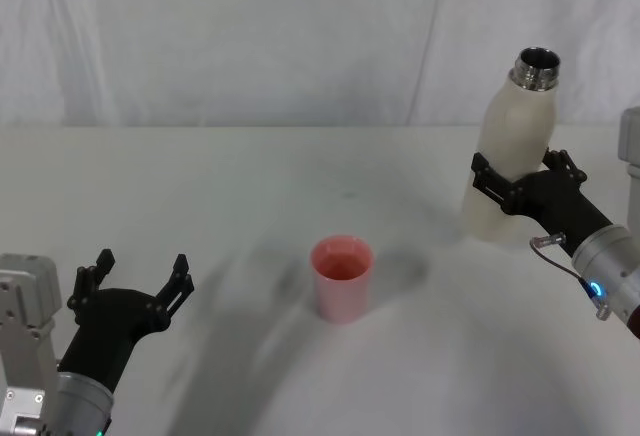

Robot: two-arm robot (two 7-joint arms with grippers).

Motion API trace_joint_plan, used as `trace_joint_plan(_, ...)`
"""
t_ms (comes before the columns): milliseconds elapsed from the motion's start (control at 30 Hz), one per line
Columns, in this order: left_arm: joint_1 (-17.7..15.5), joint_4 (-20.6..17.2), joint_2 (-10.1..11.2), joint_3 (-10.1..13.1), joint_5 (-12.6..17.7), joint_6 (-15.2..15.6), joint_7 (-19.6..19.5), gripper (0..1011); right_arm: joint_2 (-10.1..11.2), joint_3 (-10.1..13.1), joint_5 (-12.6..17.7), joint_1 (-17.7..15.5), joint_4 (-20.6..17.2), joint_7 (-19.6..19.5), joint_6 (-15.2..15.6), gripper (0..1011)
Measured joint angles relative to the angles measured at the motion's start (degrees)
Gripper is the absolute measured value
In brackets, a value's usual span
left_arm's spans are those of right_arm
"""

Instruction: Grasp the thermos with one hand and pour water into the cup lid.

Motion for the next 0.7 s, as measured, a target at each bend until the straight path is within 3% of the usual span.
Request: trace_joint_plan(700,0.00,0.00,0.00,0.00,0.00,0.00,0.00,1001,-0.17,-1.78,0.53,2.89,4.04,0.34,-0.38,952)
